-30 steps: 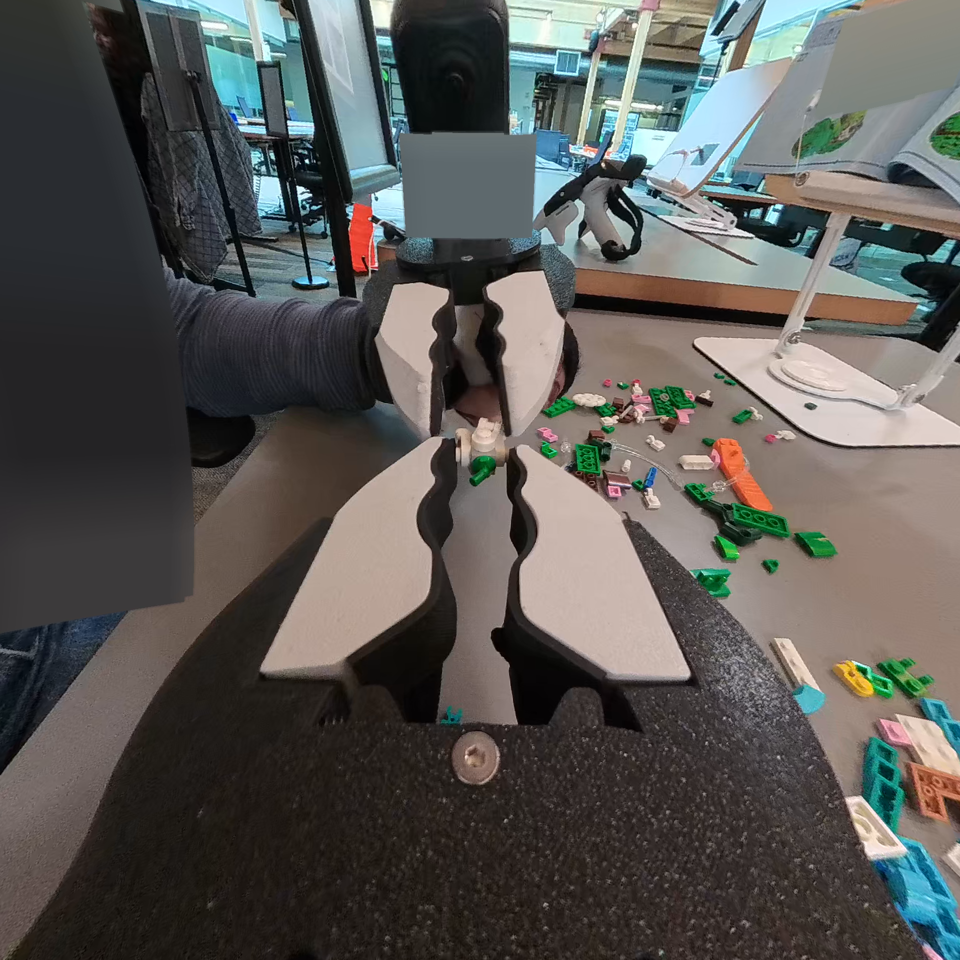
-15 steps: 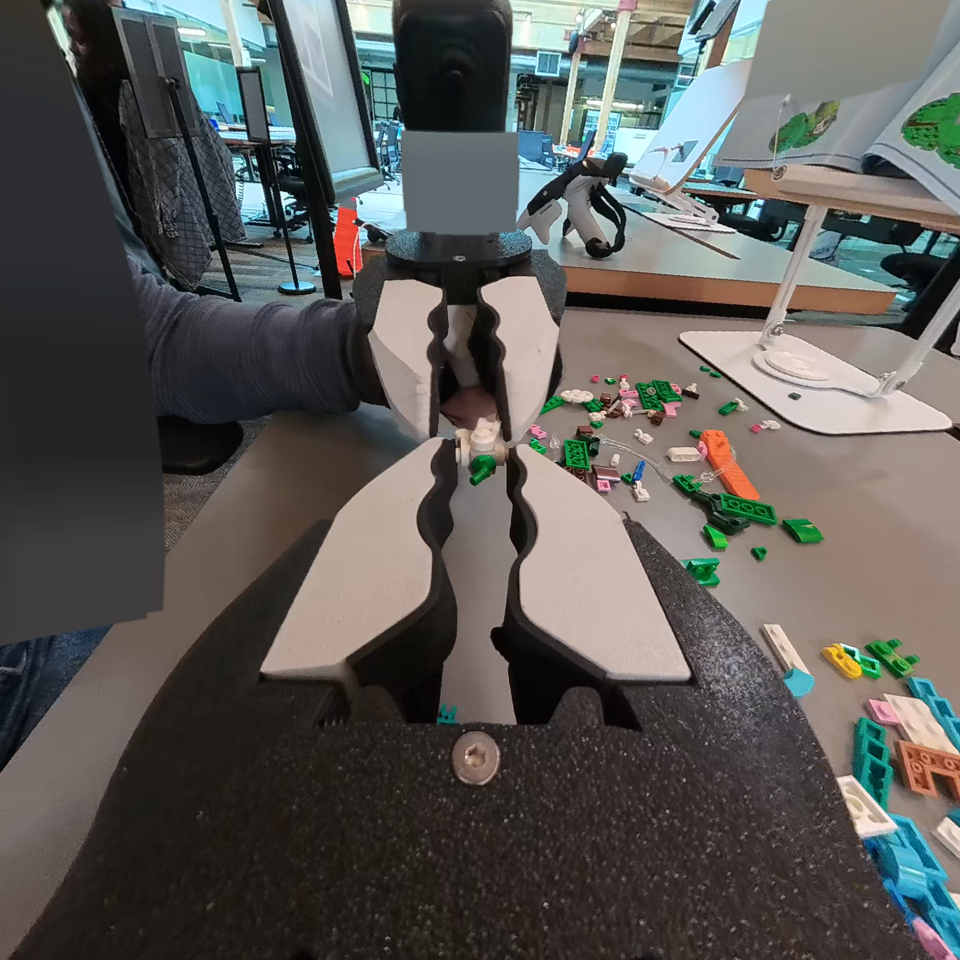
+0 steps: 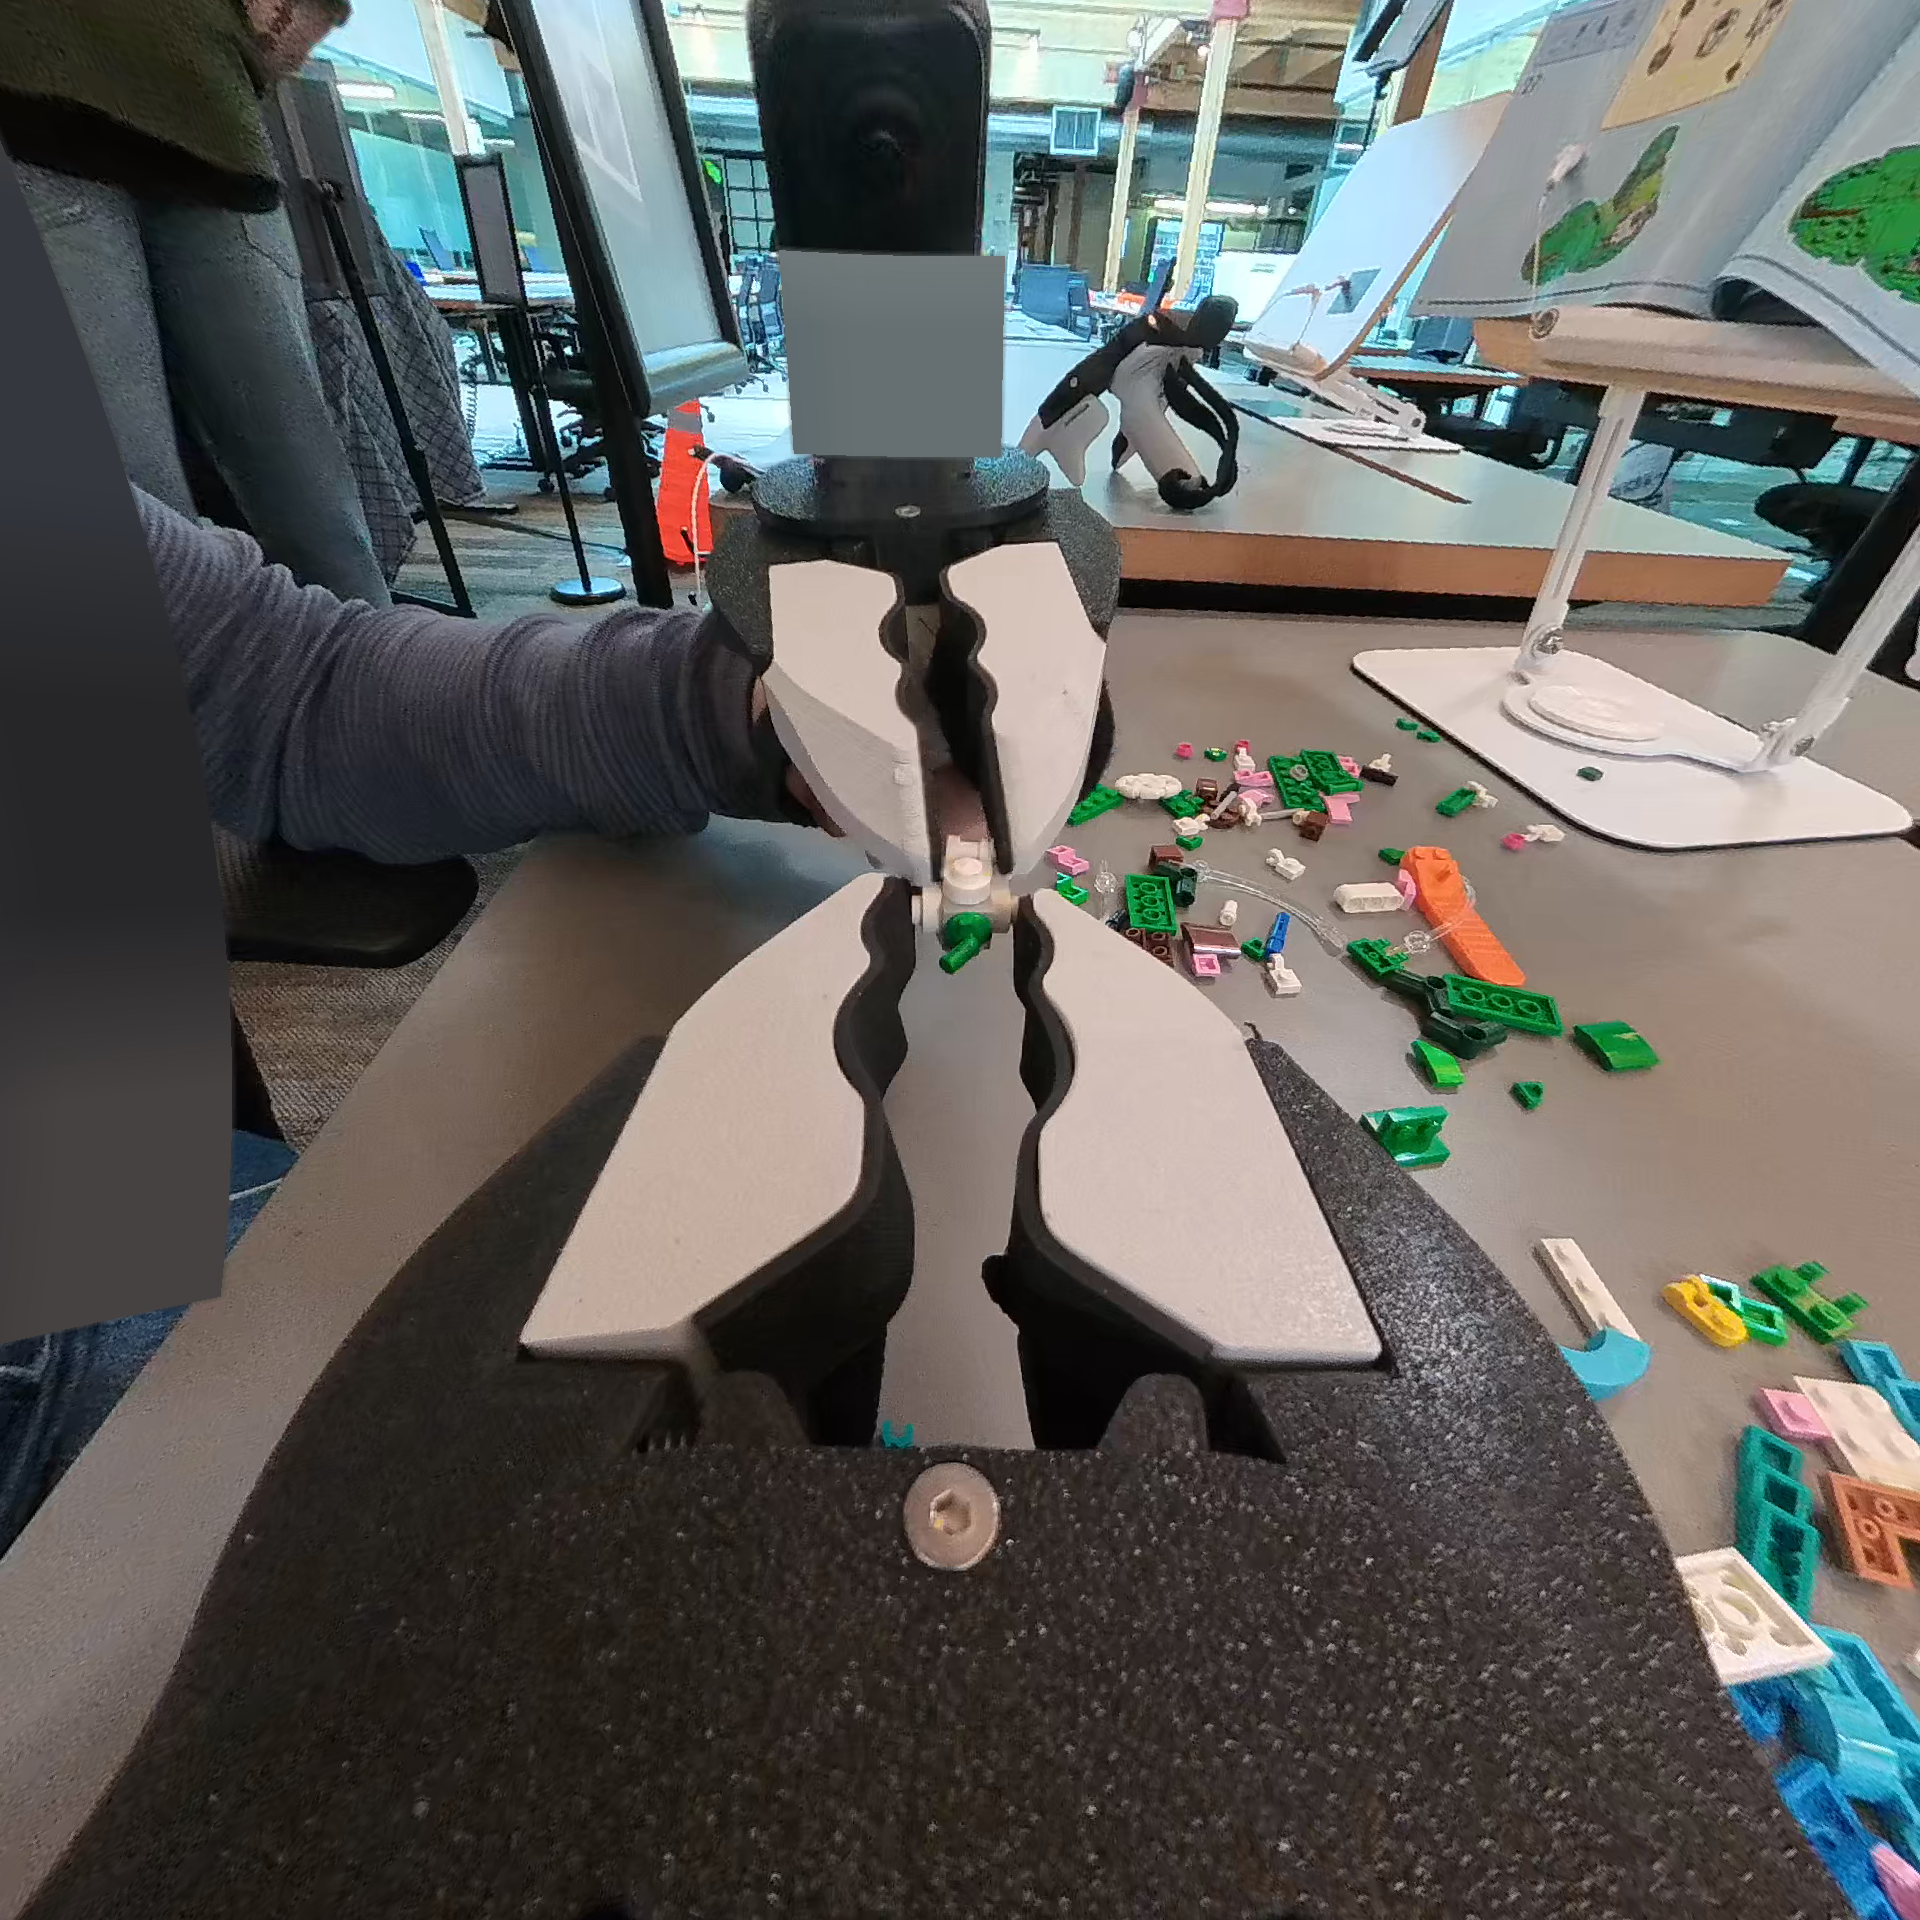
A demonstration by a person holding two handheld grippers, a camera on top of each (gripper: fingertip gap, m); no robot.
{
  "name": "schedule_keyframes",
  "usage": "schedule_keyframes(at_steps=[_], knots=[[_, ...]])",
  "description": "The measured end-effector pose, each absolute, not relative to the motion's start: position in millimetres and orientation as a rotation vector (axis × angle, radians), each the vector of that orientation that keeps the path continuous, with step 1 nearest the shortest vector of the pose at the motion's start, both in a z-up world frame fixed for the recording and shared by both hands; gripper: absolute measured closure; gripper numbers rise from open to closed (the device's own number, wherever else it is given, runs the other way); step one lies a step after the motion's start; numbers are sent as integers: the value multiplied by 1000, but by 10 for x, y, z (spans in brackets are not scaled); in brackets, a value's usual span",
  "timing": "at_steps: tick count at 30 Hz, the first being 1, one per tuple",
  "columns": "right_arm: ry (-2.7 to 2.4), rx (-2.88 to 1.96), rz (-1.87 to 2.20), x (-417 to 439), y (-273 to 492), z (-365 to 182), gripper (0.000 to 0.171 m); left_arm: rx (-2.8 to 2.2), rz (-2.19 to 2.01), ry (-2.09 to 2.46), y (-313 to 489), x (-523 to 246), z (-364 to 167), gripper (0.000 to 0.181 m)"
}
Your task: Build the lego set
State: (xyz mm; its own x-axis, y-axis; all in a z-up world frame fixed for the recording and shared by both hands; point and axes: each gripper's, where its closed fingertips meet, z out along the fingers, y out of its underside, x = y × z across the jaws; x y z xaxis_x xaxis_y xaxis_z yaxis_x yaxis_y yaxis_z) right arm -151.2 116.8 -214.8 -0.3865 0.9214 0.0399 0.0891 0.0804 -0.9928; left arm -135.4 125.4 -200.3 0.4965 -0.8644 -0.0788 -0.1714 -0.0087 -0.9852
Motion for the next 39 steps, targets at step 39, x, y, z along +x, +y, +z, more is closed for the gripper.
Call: schedule_keyframes(at_steps=[39], knots=[[-1314,-600,706,-1324,1511,-1728,127,-1506,-465,981,1240,-1473,-1821,165]])
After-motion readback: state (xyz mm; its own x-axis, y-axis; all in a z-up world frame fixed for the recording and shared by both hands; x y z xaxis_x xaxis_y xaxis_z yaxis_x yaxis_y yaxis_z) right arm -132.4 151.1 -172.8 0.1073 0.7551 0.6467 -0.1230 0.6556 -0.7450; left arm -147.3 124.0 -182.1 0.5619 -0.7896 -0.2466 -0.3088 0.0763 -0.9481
